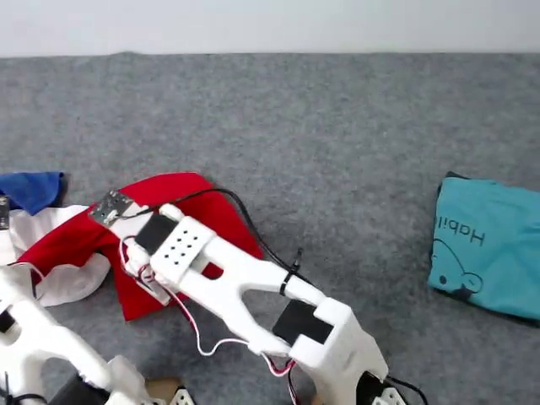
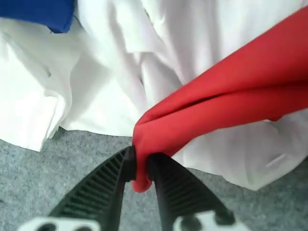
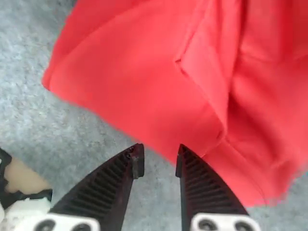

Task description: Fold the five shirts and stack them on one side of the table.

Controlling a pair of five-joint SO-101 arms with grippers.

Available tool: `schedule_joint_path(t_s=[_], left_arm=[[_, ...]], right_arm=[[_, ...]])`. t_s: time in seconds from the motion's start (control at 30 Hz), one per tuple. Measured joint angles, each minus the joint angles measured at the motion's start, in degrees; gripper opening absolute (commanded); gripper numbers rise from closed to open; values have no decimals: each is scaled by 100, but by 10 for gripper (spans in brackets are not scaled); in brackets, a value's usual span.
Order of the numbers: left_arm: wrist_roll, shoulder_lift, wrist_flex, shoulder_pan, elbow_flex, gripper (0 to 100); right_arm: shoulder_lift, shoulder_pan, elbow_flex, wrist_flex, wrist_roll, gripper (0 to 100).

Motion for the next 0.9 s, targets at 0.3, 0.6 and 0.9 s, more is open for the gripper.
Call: schedule_joint_path(t_s=[0.3,0.6,0.9], left_arm=[[0,0,0,0,0,6],[0,0,0,0,0,6],[0,0,0,0,0,6]], right_arm=[[26,237,-501,932,0,128],[519,255,-510,818,-70,195],[897,255,-510,316,-193,193]])
